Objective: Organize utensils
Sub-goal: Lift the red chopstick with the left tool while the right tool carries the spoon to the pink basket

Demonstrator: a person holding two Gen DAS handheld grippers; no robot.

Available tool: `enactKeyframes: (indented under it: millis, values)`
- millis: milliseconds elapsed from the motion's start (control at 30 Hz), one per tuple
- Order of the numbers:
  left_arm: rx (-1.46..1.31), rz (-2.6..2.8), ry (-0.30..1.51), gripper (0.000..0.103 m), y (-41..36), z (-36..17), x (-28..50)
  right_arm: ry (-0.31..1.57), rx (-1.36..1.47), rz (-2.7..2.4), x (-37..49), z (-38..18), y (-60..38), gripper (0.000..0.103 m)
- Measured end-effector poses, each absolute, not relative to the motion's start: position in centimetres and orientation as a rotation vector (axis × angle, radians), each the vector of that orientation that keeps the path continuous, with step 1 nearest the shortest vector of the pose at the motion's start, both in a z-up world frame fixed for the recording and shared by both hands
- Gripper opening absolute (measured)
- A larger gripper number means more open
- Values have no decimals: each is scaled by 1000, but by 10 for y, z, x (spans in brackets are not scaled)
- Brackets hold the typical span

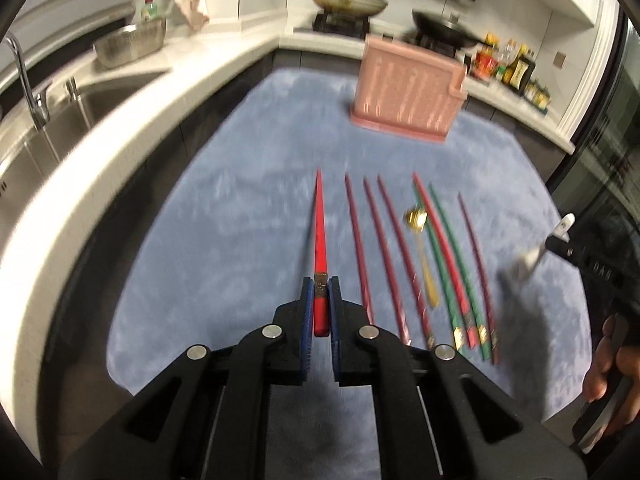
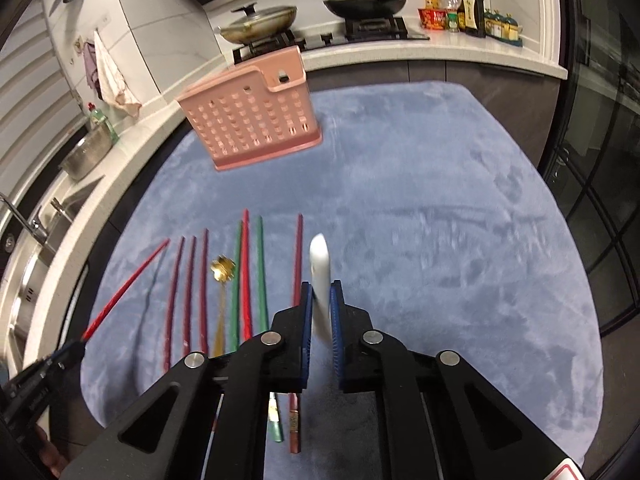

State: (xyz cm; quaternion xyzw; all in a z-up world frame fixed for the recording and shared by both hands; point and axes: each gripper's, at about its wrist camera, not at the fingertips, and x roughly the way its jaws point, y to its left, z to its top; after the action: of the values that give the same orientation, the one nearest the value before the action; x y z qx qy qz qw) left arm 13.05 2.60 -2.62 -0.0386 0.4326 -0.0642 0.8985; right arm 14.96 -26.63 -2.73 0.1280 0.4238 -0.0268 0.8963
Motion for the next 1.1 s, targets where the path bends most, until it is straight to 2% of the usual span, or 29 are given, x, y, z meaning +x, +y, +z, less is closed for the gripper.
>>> enactKeyframes:
  millis: [567,1100]
  values:
    - [-96,-118,647,7,34,89,224,801,282,27,196,21,-266,5]
    - [-116,-200,320,7,-9,228,314,668,400,132,348,89,-295,5]
